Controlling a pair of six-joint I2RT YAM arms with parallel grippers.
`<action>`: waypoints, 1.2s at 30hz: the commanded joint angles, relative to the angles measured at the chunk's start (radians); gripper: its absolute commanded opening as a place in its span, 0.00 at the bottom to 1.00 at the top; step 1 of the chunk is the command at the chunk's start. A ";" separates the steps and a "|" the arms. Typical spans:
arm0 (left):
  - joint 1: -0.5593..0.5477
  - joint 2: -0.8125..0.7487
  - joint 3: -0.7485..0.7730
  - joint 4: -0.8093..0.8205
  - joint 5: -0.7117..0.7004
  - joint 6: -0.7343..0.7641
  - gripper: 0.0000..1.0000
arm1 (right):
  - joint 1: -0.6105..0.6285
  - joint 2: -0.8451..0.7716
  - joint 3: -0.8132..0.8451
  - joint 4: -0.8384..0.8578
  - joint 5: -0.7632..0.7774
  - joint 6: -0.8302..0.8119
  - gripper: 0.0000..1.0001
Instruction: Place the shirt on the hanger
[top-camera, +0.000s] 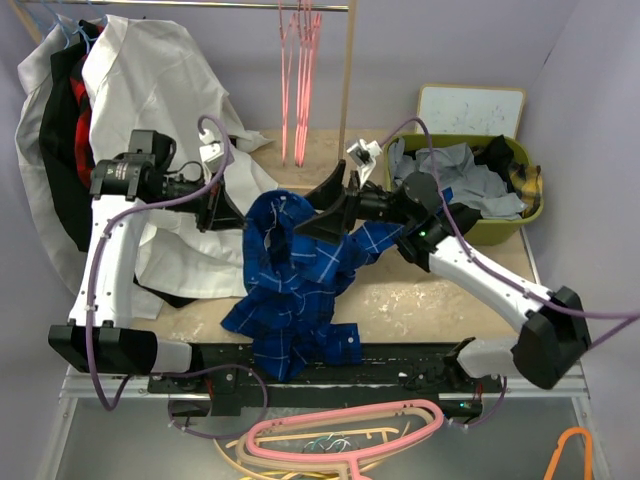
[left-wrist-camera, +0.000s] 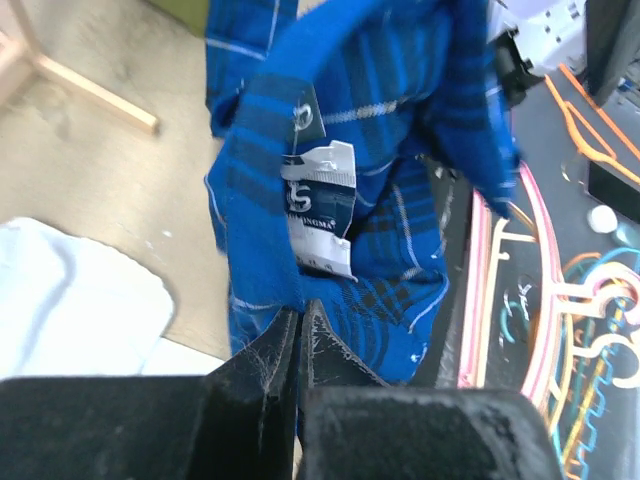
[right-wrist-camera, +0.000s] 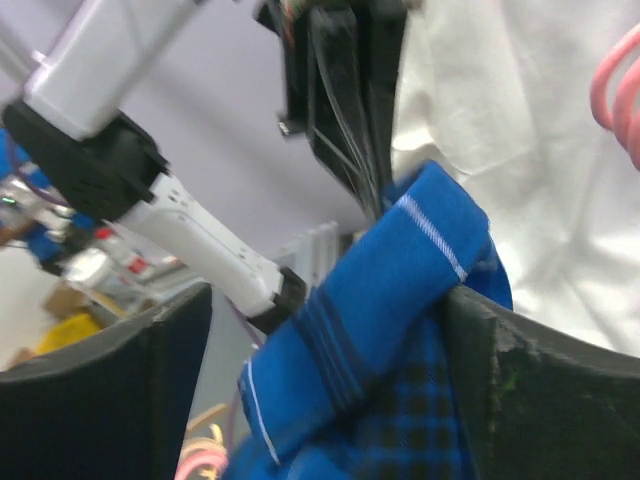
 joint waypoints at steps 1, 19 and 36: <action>-0.003 -0.025 0.179 0.009 -0.020 -0.035 0.00 | 0.003 -0.168 -0.001 -0.336 0.123 -0.298 1.00; -0.095 0.010 0.178 -0.061 -0.132 -0.025 0.00 | 0.113 -0.142 0.202 -0.928 0.575 -0.748 1.00; -0.121 0.002 0.155 -0.014 -0.176 -0.086 0.00 | 0.185 0.056 0.201 -0.855 0.573 -0.761 0.81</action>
